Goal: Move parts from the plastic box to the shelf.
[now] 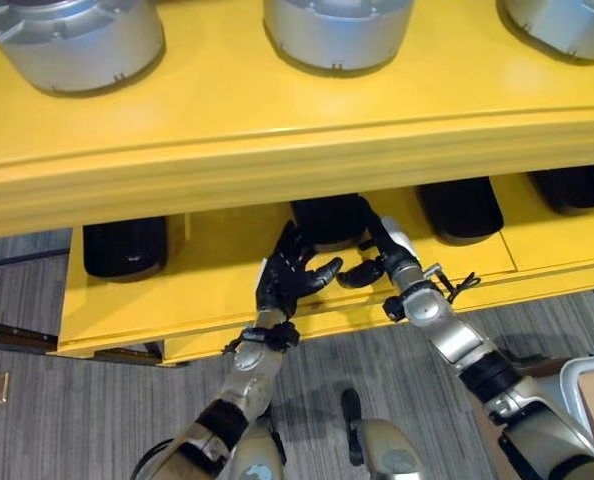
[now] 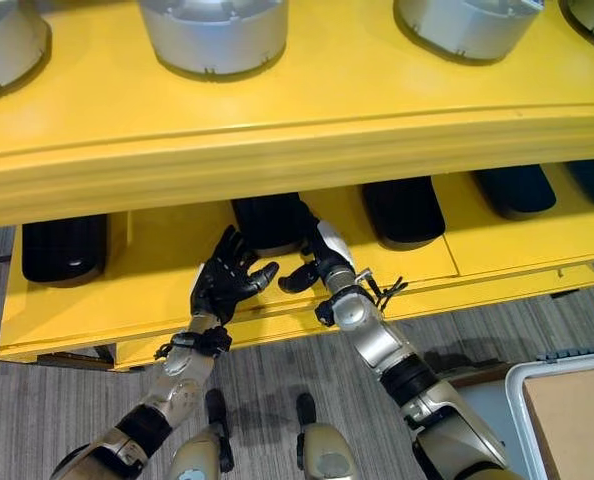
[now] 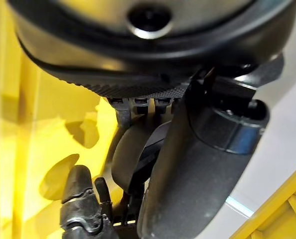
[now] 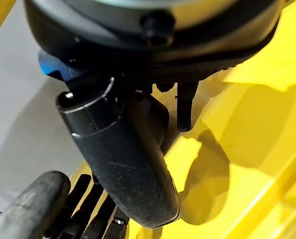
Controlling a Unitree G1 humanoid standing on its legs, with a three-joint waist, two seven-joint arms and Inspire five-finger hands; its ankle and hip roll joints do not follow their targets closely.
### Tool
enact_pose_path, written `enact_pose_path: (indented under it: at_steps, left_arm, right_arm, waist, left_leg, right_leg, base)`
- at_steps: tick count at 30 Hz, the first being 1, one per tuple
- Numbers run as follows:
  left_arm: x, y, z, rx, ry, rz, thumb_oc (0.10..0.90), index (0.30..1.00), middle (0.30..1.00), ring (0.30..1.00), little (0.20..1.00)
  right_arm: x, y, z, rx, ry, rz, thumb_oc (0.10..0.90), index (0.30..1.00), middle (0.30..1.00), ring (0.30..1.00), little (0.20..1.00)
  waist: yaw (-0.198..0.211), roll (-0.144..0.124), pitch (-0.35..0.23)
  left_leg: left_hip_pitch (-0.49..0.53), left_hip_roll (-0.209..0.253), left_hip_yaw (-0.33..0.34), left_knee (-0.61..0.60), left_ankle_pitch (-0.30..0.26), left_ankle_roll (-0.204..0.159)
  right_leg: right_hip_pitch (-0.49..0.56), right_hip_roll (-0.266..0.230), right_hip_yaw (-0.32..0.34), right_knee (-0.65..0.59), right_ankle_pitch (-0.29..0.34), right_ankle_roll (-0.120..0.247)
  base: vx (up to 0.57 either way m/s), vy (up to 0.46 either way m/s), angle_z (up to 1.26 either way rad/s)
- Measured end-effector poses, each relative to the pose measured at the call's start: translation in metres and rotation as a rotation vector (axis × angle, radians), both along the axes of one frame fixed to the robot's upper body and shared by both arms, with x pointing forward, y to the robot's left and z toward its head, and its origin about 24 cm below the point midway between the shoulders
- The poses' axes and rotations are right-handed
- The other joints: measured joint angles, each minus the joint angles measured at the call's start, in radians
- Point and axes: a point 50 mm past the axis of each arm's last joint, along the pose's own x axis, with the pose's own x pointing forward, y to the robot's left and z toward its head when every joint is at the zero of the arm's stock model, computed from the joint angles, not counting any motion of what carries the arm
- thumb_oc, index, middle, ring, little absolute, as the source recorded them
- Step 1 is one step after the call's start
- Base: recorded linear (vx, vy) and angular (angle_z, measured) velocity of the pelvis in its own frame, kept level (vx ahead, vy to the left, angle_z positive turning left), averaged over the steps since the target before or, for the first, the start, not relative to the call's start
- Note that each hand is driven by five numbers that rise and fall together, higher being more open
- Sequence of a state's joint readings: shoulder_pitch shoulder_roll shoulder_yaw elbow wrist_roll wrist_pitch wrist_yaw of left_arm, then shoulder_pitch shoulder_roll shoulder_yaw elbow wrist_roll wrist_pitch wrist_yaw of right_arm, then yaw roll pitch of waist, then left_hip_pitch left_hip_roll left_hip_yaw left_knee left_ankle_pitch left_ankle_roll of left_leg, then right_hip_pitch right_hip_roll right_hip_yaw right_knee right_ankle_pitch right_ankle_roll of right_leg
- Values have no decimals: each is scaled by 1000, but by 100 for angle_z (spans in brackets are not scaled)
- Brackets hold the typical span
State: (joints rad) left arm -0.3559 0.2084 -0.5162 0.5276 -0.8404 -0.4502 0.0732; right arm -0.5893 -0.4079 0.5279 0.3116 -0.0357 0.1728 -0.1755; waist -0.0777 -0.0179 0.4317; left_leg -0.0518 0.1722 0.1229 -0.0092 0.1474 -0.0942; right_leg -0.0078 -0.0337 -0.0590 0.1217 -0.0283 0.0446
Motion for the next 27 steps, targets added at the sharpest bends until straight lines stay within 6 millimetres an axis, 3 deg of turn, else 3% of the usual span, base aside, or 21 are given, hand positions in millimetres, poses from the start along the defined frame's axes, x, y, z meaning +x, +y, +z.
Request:
enact_pose_path:
  at_steps: [13,14,20,27]
  left_arm:
    - [-4,-1,-3,107,5,23,900,1000,1000,1000,1000]
    - [-4,-2,-2,186,-2,41,900,1000,1000,1000,1000]
    - [0,0,-4,281,22,56,900,1000,1000,1000,1000]
    - [1,10,-7,401,6,87,900,1000,1000,1000,1000]
  right_arm:
    - [-1,4,-6,35,13,-21,900,1000,1000,1000,1000]
    - [-2,4,-6,40,11,-29,900,1000,1000,1000,1000]
    - [-3,7,-11,107,43,-50,900,1000,1000,1000,1000]
    - [-14,10,-31,199,127,-78,900,1000,1000,1000,1000]
  waist:
    - [12,8,-3]
    - [10,10,-4]
    - [10,40,-21]
    - [0,58,-31]
  left_leg:
    - [3,-1,-19,1,3,0]
    - [4,-1,-19,1,3,0]
    - [6,-1,-20,3,3,1]
    - [23,-1,-8,2,1,5]
  right_leg:
    - [14,0,-16,0,-2,-2]
    - [16,0,-16,0,-2,-2]
    - [17,-1,-16,3,-2,-2]
    - [21,-4,-7,11,-6,-2]
  base:
    - [19,3,4]
    - [0,0,0]
    - [23,30,0]
    - [45,68,-4]
